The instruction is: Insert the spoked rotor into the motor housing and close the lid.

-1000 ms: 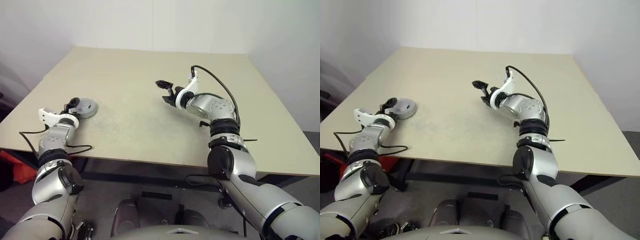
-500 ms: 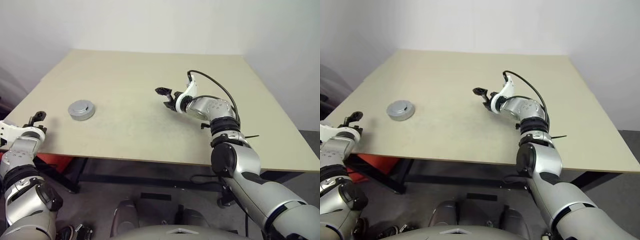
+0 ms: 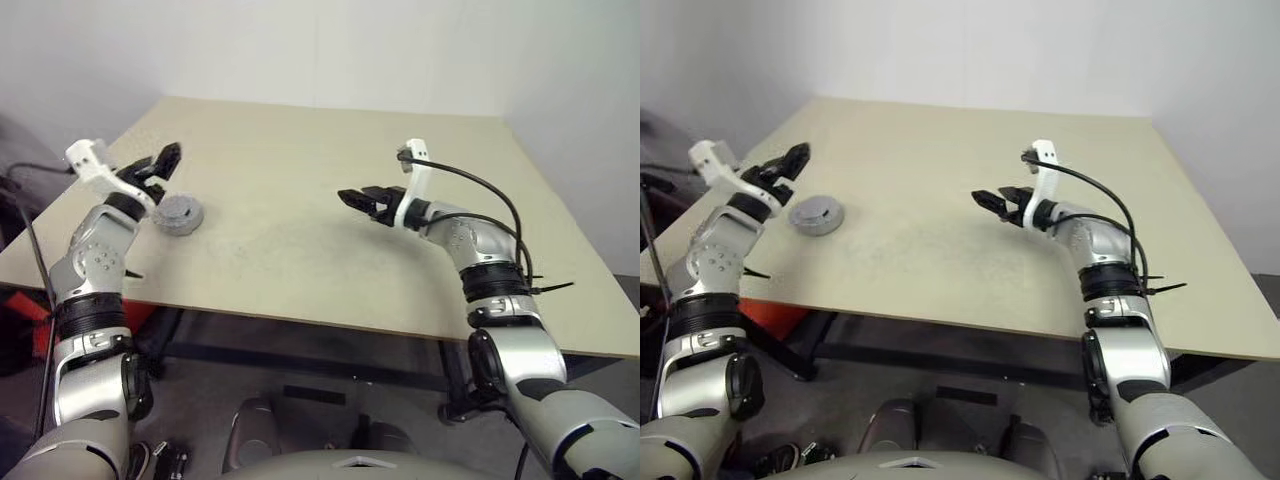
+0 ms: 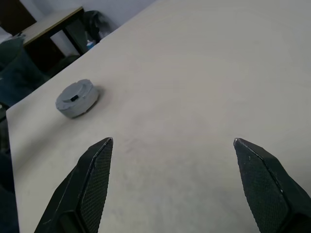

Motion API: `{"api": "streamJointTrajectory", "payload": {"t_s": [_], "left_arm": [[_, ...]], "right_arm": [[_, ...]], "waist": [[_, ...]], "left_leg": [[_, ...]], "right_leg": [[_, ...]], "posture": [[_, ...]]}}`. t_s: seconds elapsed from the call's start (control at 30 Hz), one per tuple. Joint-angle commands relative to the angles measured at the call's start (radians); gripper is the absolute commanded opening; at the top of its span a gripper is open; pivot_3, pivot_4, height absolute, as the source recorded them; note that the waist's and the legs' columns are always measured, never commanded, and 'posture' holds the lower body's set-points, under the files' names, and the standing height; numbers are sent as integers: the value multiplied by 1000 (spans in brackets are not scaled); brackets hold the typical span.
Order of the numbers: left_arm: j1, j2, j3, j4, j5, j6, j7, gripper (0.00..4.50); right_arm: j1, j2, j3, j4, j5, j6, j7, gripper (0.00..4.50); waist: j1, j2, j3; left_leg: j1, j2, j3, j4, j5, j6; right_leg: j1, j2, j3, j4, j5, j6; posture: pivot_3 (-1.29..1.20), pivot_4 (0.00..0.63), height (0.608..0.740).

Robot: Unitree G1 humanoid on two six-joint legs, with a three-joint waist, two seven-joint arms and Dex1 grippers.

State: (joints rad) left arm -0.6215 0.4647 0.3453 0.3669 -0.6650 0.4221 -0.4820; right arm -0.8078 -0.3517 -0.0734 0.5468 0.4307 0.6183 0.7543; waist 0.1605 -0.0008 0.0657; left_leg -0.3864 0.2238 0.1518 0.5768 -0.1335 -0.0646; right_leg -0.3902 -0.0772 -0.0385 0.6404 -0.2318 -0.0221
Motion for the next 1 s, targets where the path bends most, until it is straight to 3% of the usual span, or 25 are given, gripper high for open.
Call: {"api": "streamJointTrajectory", "payload": {"t_s": [0.03,0.3,0.6,1.0], "left_arm": [[-18,0,-101,-21,61,4,-113,4456],[-15,-42,-326,31,258,-77,-252,4456],[-30,-100,-352,67,356,-145,-238,4456],[16,-137,-349,-81,382,-106,-189,4456]], "right_arm": [[20,-64,12,-61,-36,-67,68,4500],[98,-138,57,-64,-158,-252,115,4500],[207,-114,0,-154,-159,-400,52,4500],[229,-114,12,-138,-169,-453,57,4500]], "waist": [[-6,0,0],[-12,0,0],[-12,0,0],[-12,0,0]], "left_leg": [[0,0,0,0,0,0],[0,0,1,0,-1,2],[1,0,2,0,-1,3],[2,0,2,0,-1,4]], "right_leg": [[0,0,0,0,0,0],[0,0,1,0,0,-1],[0,0,2,-1,0,-1],[1,0,2,-1,0,-1]], "posture": [[0,0,740],[0,0,740],[0,0,740],[0,0,740]]}}
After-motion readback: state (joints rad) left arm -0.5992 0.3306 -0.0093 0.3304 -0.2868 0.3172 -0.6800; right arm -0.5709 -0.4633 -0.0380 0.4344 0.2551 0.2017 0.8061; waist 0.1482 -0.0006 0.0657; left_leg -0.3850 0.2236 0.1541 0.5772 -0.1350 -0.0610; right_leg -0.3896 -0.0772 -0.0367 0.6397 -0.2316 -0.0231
